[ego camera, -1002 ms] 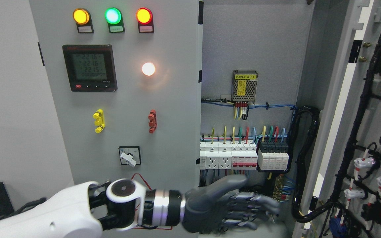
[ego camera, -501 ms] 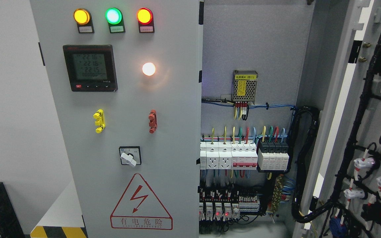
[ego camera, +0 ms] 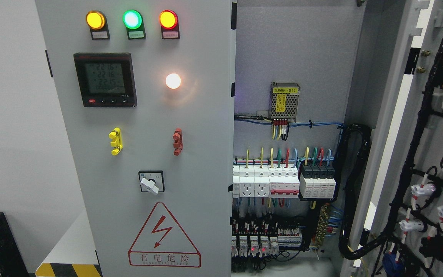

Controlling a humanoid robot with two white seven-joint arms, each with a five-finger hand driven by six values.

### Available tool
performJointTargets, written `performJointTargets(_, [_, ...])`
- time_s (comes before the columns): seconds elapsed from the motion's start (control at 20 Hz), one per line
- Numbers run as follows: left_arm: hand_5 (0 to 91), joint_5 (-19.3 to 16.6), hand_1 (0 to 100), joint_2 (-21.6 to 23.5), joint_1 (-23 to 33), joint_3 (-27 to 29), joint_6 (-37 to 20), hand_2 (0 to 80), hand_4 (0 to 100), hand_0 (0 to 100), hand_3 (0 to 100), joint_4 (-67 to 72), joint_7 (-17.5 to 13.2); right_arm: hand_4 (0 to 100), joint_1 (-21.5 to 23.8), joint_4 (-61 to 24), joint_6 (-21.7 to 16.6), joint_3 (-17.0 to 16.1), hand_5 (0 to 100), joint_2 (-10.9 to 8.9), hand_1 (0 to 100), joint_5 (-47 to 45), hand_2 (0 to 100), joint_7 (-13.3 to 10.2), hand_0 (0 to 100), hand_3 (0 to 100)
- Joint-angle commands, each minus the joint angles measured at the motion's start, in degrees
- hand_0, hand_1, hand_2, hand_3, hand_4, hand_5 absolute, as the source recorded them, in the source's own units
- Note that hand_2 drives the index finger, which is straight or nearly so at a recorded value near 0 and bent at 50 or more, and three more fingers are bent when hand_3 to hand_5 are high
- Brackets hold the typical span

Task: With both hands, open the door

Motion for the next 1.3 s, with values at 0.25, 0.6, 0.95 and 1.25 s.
performJointTargets(0.25, [0.0,-32.8,0,-26.0,3.6,52.5,13.2,0.0,0,0,0,30.7,13.5,0,0.1,-0.1,0.0,-0.9,0,0.09,0,0.0,0,0.0,0,0])
performJointTargets(0.6, [0.0,-38.0,0,-29.2,3.7,61.5,18.8,0.0,0,0,0,27.0,15.2,0,0.7,-8.7,-0.2,-0.9,0,0.09,0,-0.1,0,0.0,0,0])
performJointTargets(0.95, [0.0,-37.9,0,-30.3,4.5,64.7,18.6,0.0,0,0,0,25.6,15.5,0,11.4,-46.8,-0.8,-0.3,0,-0.35,0,-0.1,0,0.0,0,0])
performJointTargets(1.25, [0.0,-37.7,0,-30.7,5.0,67.2,17.8,0.0,0,0,0,24.1,15.5,0,19.4,-77.7,-0.8,0.2,0,-1.05,0,0.1,0,-0.1,0,0])
